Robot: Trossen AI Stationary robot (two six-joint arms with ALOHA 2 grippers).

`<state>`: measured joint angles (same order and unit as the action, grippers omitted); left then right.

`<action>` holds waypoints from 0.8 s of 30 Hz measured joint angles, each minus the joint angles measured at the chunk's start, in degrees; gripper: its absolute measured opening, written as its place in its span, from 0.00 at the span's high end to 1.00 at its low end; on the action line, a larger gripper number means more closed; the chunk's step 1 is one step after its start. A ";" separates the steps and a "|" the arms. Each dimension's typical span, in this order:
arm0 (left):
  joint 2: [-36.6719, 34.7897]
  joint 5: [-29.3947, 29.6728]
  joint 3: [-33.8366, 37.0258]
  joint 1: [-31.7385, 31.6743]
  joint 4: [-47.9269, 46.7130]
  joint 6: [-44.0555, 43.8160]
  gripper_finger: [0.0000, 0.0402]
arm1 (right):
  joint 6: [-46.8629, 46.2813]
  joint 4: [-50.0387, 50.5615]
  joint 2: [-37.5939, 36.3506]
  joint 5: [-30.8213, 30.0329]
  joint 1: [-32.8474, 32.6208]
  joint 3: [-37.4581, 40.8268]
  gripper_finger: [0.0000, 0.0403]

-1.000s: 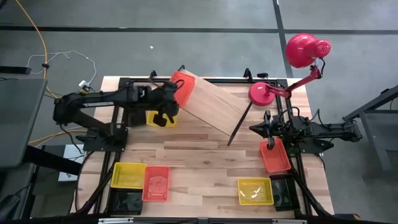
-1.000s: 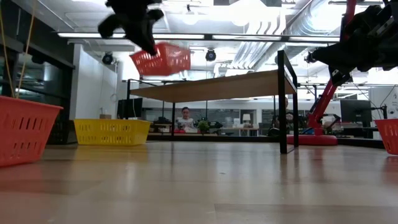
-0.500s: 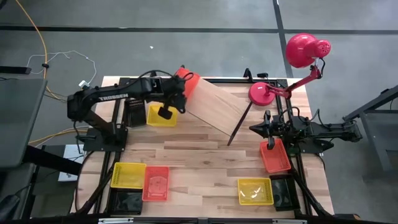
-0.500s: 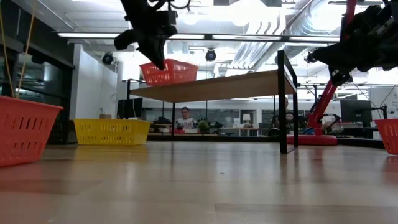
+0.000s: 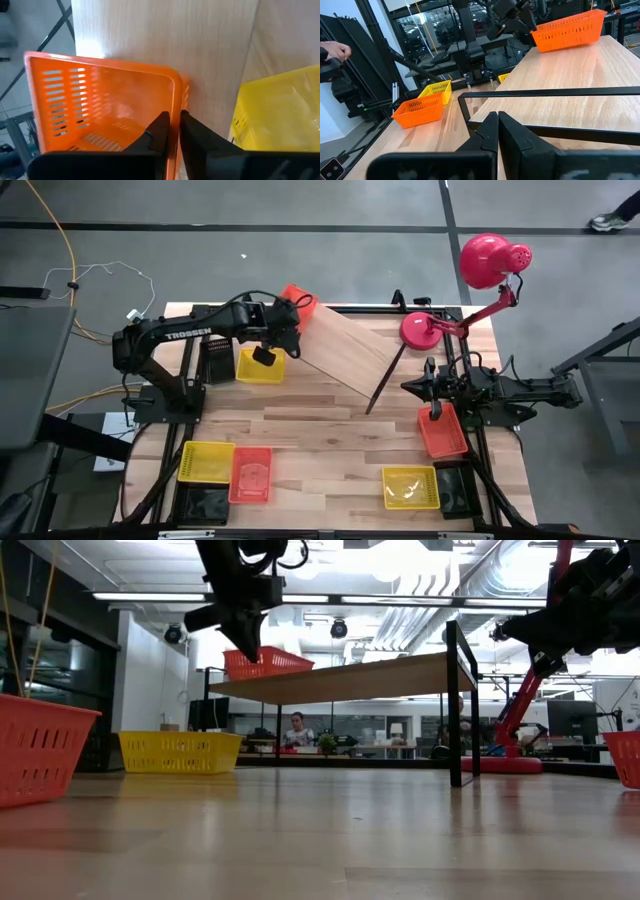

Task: Stack baskets on shelf by color
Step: Put the top left orange bin on the shelf, then stack the left orange bin on top of the orange bin on the shelf

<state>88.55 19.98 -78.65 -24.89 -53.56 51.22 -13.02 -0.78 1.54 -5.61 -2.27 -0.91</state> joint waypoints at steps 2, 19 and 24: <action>-0.02 -0.02 0.00 0.35 -0.41 -0.02 0.90 | 0.01 0.00 0.00 0.00 0.00 0.00 1.00; -3.28 4.60 0.00 4.93 -3.40 -5.67 0.69 | 0.00 0.00 0.00 0.00 0.00 0.00 1.00; -6.84 4.40 0.02 5.74 -4.31 -9.19 0.69 | 0.00 0.00 0.00 0.00 0.01 0.00 1.00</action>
<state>81.72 24.39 -78.64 -19.14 -57.87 42.04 -13.02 -0.78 1.54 -5.62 -2.26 -0.91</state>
